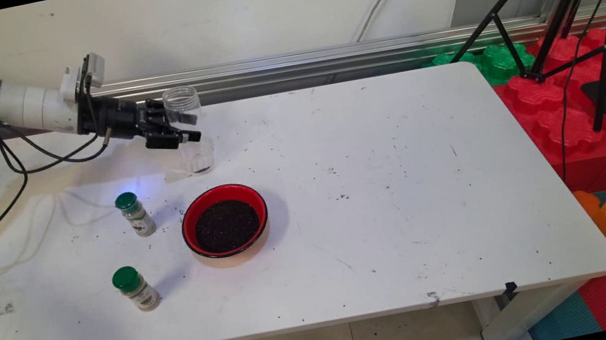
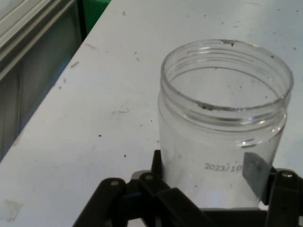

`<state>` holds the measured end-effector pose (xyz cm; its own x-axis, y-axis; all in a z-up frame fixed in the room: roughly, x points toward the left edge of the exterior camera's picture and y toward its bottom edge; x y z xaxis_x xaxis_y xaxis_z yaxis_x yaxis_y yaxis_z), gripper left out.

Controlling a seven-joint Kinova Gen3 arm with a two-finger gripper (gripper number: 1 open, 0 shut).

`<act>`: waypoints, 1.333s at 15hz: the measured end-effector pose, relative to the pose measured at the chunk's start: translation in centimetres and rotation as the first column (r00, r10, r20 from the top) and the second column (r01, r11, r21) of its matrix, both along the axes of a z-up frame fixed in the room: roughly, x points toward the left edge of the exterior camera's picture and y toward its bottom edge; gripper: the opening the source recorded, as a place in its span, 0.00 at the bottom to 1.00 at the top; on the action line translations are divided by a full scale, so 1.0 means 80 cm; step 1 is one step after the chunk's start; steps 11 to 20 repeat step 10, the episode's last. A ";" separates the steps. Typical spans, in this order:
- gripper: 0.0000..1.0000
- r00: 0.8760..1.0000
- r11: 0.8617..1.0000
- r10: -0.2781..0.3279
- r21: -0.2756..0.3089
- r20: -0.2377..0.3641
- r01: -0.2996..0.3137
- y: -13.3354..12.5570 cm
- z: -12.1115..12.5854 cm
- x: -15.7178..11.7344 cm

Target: Place the picked object on the table

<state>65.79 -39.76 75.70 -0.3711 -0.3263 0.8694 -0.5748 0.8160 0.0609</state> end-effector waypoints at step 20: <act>1.00 1.000 1.000 0.005 0.015 -0.005 -0.004 0.003 -0.015 0.002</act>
